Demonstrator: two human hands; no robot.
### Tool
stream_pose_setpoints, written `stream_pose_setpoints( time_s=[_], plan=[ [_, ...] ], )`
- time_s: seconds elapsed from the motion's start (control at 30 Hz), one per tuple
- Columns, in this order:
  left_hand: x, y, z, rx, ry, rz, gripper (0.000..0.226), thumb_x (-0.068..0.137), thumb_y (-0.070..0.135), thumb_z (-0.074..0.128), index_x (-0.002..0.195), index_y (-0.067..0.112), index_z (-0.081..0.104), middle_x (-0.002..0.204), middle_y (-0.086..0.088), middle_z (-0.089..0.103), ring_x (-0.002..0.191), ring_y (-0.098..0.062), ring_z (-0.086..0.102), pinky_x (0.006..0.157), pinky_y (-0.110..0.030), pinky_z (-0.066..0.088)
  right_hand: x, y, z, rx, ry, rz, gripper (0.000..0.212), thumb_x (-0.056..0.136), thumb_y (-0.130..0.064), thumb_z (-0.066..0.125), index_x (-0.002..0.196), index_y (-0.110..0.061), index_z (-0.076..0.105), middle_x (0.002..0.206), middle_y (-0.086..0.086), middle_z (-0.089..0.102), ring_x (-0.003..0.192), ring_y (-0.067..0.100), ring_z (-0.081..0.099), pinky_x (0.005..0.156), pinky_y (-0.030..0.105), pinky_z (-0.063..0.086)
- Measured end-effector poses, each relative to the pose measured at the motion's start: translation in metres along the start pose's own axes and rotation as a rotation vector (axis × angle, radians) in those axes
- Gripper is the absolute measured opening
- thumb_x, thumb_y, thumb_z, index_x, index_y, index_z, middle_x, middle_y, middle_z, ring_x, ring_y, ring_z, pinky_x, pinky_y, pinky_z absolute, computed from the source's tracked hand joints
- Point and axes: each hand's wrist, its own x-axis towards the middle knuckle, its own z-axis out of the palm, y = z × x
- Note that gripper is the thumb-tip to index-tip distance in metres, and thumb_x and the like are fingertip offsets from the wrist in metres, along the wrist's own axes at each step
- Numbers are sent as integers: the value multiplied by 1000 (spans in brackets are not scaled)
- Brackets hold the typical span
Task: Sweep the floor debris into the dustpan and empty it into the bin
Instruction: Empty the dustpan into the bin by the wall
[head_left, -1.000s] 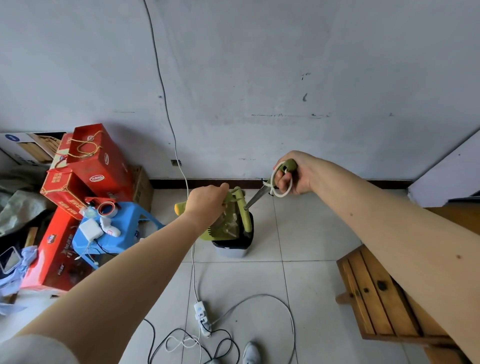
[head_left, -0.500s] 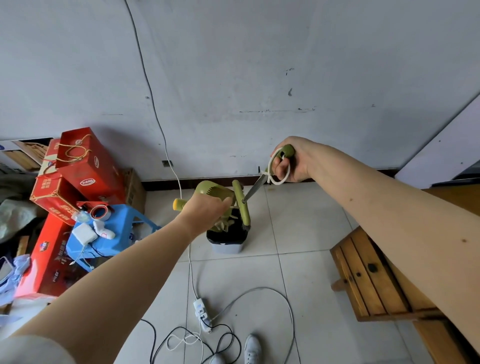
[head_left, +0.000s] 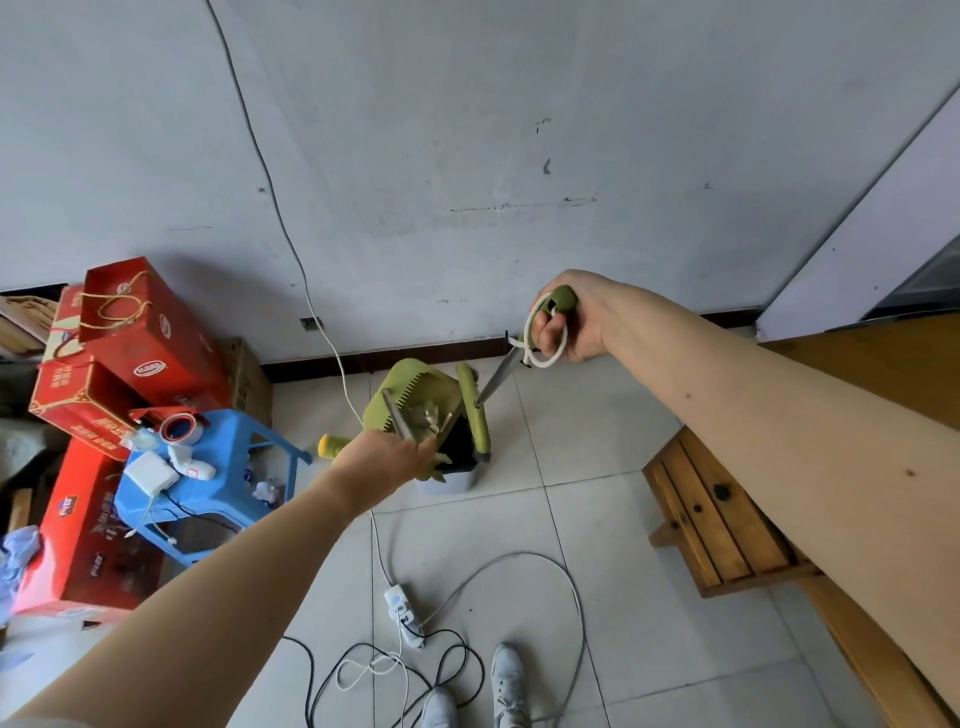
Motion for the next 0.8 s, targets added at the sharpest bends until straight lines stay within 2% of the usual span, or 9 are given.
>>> stream_pose_setpoints(
  time_s=[0.13, 0.3, 0.53, 0.67, 0.8],
  plan=[
    [-10, 18, 7, 29, -31, 87, 21, 93, 6, 50, 113, 8, 46, 86, -4, 63, 70, -26, 66, 55, -34, 44, -6, 10, -1, -14, 18, -2, 28, 90, -8, 35, 62, -7, 42, 47, 5, 41, 24, 9, 33, 32, 14, 38],
    [-21, 30, 13, 84, -49, 145, 18, 92, 7, 54, 109, 7, 49, 83, -4, 63, 69, -26, 66, 55, -32, 44, -13, 24, -3, -46, 50, 4, 27, 90, -8, 37, 64, -6, 44, 50, 6, 42, 23, 9, 33, 33, 14, 39],
    [-25, 26, 11, 121, -18, 163, 28, 88, -1, 55, 112, 7, 43, 86, -5, 61, 71, -26, 65, 57, -32, 42, -24, 35, 3, -21, 80, -10, 26, 90, -8, 37, 65, -6, 44, 51, 6, 42, 22, 10, 34, 33, 16, 40],
    [-32, 19, 14, 140, -6, 163, 23, 90, -1, 51, 110, 7, 44, 85, -4, 60, 69, -26, 64, 60, -33, 50, -30, 41, 11, -13, 91, -24, 24, 89, -7, 38, 66, -6, 44, 51, 6, 42, 22, 10, 34, 32, 15, 39],
    [-42, 7, 10, 136, 0, 142, 22, 90, -3, 48, 109, 8, 43, 84, -4, 61, 69, -28, 63, 59, -35, 50, -36, 43, 23, -8, 106, -52, 24, 88, -7, 37, 65, -7, 44, 48, 6, 43, 24, 10, 34, 32, 16, 39]
  ],
)
